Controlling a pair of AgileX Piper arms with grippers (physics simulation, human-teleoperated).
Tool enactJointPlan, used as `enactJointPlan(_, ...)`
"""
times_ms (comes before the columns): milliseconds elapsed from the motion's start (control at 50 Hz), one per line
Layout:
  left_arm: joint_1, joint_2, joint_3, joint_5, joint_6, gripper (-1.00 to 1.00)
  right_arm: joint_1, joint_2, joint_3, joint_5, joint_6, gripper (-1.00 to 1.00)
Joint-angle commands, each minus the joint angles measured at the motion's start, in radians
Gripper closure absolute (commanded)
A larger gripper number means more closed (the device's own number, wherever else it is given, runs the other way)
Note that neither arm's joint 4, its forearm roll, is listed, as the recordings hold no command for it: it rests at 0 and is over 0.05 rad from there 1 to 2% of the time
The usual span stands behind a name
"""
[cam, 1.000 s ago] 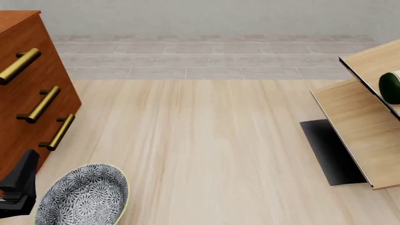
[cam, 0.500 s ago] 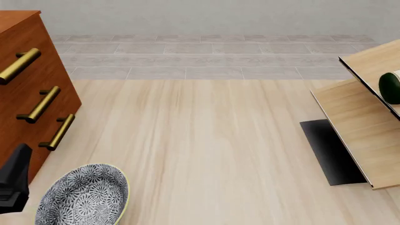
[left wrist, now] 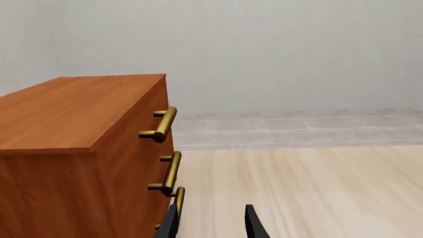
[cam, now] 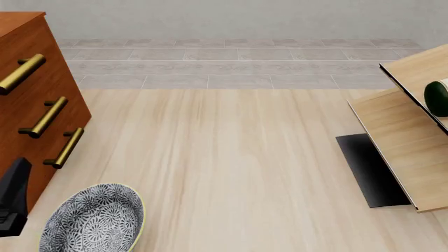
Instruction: Put the wine bottle on the wine rack.
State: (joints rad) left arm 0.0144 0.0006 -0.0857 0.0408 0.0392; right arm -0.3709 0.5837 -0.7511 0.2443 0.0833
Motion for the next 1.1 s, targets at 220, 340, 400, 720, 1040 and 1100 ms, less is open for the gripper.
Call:
enactJointPlan(220,-0.006,0.0,-0.019,0.016,0.004,-1.0,0.107,-0.17,0.092,0.071,-0.035,-1.0)
enactJointPlan(340,-0.013,0.0,-0.035,0.032,0.012,-1.0,0.135,-0.205,0.101,0.094,-0.05,-1.0)
enactJointPlan(400,-0.013,0.0,-0.05,0.043,0.016,-1.0,0.15,-0.226,0.104,0.108,-0.057,-1.0)
enactJointPlan(720,-0.025,0.0,-0.084,0.074,0.033,-1.0,0.201,-0.317,0.128,0.169,-0.063,-1.0)
enactJointPlan(1040,-0.012,-0.001,-0.113,0.094,0.037,-1.0,0.259,-0.45,0.181,0.217,-0.073,-1.0)
enactJointPlan(1100,-0.009,0.0,-0.121,0.1,0.038,-1.0,0.306,-0.504,0.213,0.221,-0.123,-1.0)
